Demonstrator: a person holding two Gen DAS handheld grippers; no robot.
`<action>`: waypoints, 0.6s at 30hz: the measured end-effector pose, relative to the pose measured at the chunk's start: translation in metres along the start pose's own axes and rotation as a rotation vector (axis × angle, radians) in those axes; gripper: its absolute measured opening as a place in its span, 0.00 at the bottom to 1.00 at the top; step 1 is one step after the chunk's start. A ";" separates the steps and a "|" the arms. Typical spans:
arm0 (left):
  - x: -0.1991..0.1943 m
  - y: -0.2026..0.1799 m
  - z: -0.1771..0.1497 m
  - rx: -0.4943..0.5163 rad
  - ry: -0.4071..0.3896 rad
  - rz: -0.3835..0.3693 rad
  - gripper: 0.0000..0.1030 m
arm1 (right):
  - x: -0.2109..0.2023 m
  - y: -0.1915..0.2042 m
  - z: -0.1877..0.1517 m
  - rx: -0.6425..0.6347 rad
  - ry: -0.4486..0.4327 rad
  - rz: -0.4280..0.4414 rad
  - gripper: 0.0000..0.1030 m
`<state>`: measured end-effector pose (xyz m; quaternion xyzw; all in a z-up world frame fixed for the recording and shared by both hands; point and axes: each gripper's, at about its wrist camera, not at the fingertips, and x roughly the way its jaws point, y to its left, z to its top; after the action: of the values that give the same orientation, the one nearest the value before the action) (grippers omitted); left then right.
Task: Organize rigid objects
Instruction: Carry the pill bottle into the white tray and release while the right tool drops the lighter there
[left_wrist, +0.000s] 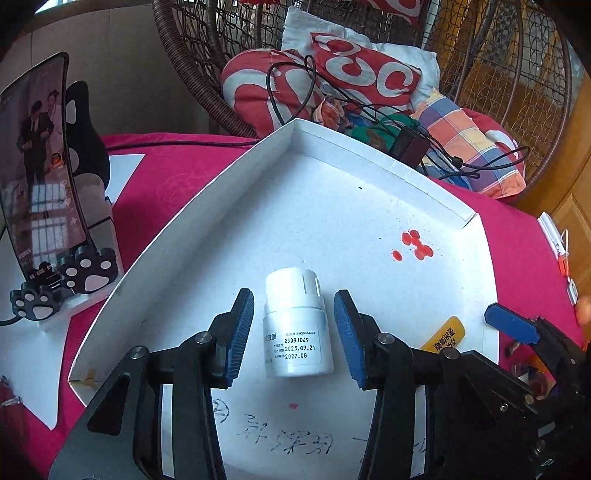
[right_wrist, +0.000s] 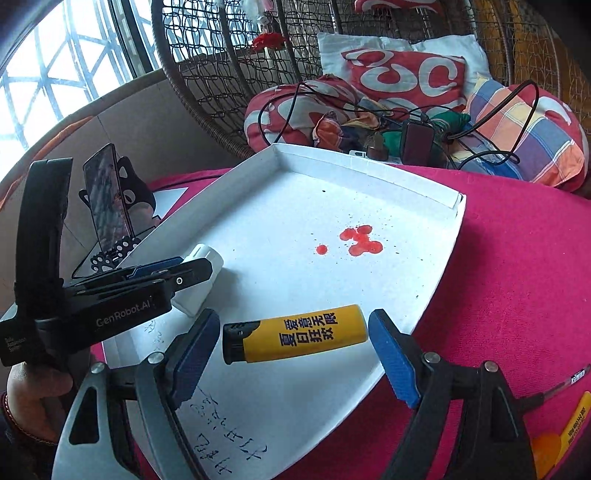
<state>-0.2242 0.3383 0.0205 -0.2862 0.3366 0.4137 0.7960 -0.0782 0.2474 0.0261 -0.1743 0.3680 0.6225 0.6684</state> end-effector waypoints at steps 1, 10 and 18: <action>-0.005 0.001 -0.001 0.003 -0.022 0.013 0.87 | -0.005 0.000 0.000 0.004 -0.018 0.011 0.91; -0.064 0.018 -0.006 -0.008 -0.147 0.040 1.00 | -0.082 -0.007 -0.012 -0.009 -0.215 -0.011 1.00; -0.127 0.001 -0.010 -0.005 -0.266 -0.039 1.00 | -0.160 -0.040 -0.018 0.116 -0.401 0.023 1.00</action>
<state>-0.2830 0.2729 0.1126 -0.2370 0.2214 0.4333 0.8409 -0.0375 0.1161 0.1188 -0.0038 0.2649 0.6301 0.7300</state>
